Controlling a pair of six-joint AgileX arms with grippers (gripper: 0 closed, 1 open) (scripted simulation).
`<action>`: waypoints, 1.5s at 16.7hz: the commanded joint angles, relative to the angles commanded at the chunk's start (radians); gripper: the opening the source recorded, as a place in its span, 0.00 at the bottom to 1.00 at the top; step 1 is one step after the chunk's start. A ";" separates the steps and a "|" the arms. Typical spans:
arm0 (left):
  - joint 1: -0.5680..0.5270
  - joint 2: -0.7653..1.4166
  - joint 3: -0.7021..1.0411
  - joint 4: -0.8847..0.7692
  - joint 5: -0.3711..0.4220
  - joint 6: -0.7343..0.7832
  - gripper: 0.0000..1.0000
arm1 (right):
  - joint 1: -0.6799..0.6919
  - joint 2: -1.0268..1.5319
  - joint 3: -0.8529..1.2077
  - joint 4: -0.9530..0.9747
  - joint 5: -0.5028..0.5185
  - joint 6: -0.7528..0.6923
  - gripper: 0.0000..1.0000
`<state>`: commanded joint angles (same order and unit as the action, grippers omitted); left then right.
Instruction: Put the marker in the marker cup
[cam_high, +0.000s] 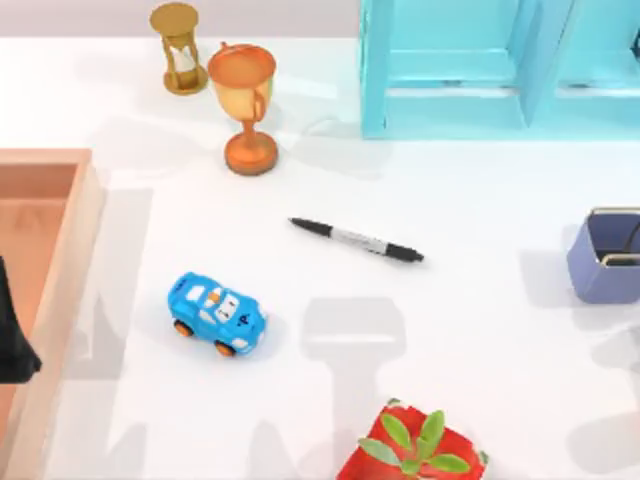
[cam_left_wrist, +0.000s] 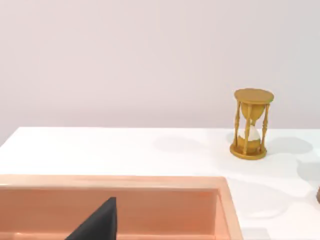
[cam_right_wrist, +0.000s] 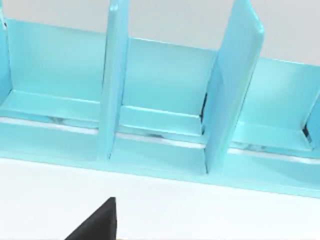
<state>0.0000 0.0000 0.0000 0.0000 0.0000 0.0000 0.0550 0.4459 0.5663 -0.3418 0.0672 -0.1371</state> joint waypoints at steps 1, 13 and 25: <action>0.000 0.000 0.000 0.000 0.000 0.000 1.00 | 0.010 0.073 0.089 -0.054 0.007 -0.021 1.00; 0.000 0.000 0.000 0.000 0.000 0.000 1.00 | 0.178 1.128 1.265 -0.753 -0.011 -0.281 1.00; 0.000 0.000 0.000 0.000 0.000 0.000 1.00 | 0.327 2.044 2.106 -1.254 -0.203 -0.480 1.00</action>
<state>0.0000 0.0000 0.0000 0.0000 0.0000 0.0000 0.3819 2.4897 2.6728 -1.5957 -0.1361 -0.6176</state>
